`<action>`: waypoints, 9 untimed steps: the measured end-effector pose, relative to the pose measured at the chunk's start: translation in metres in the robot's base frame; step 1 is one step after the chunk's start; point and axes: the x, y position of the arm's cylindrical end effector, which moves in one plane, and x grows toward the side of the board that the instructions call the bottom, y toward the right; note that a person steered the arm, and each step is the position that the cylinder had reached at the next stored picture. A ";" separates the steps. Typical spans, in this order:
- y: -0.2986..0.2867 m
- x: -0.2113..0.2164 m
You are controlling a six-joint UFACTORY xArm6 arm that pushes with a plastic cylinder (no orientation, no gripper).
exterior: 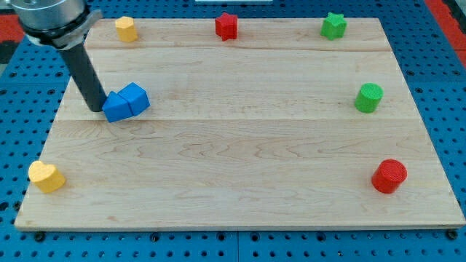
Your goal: Move your arm between the green circle and the green star
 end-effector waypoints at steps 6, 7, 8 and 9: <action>0.278 -0.022; 0.294 -0.030; 0.413 -0.094; 0.475 -0.111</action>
